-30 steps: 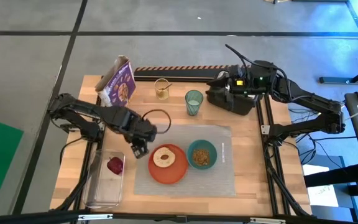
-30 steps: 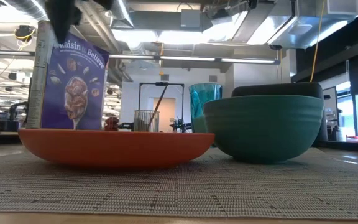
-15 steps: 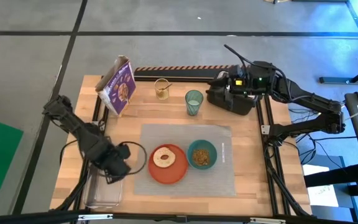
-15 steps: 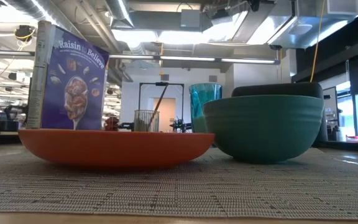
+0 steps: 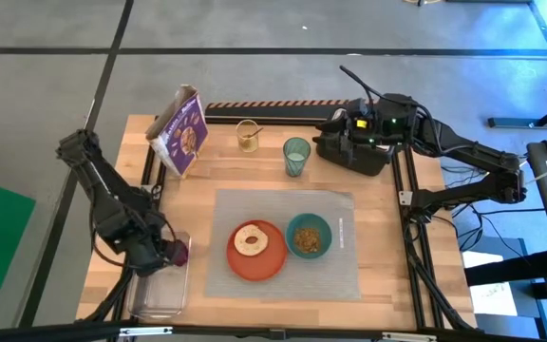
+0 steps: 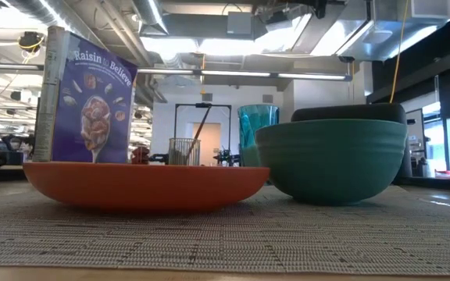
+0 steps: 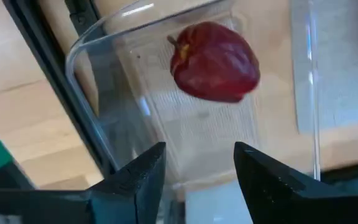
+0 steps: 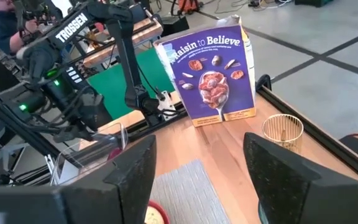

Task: Arrange a breakfast setting
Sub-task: Put the apple on the orange plate from the transparent bin

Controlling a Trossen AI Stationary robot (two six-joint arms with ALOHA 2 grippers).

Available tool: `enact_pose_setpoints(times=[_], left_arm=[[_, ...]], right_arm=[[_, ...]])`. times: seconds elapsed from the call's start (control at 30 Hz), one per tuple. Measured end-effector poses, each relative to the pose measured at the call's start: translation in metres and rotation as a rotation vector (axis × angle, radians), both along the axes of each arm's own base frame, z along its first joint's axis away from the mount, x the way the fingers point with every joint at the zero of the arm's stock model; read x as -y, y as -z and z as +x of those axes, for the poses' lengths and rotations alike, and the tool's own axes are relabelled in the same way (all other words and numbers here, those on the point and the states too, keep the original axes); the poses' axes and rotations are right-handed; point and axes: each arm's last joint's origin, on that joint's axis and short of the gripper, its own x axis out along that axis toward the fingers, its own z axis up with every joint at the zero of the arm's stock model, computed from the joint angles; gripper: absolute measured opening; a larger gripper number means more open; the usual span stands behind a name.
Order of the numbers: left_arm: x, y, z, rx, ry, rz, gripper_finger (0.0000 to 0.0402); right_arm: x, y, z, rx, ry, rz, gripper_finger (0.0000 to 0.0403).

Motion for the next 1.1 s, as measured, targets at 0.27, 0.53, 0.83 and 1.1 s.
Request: enact_pose_setpoints(times=[0.27,0.53,0.83,1.1], left_arm=[[-0.013,0.032,0.018,0.03,-0.125,0.019,0.0245],[-0.037,0.055,0.027,-0.058,-0.292,0.046,0.0322],[-0.037,0.076,0.024,-0.1,-0.25,-0.017,0.0349],[-0.03,0.081,0.021,-0.12,-0.054,-0.113,0.035]], right_arm=[[0.0,0.002,0.0,-0.017,0.0,0.006,0.0249],[0.001,0.007,-0.002,-0.079,0.05,0.008,0.025],[0.002,0.013,-0.004,-0.136,0.109,-0.002,0.025],[0.003,0.019,-0.003,-0.145,0.129,0.004,0.0251]])
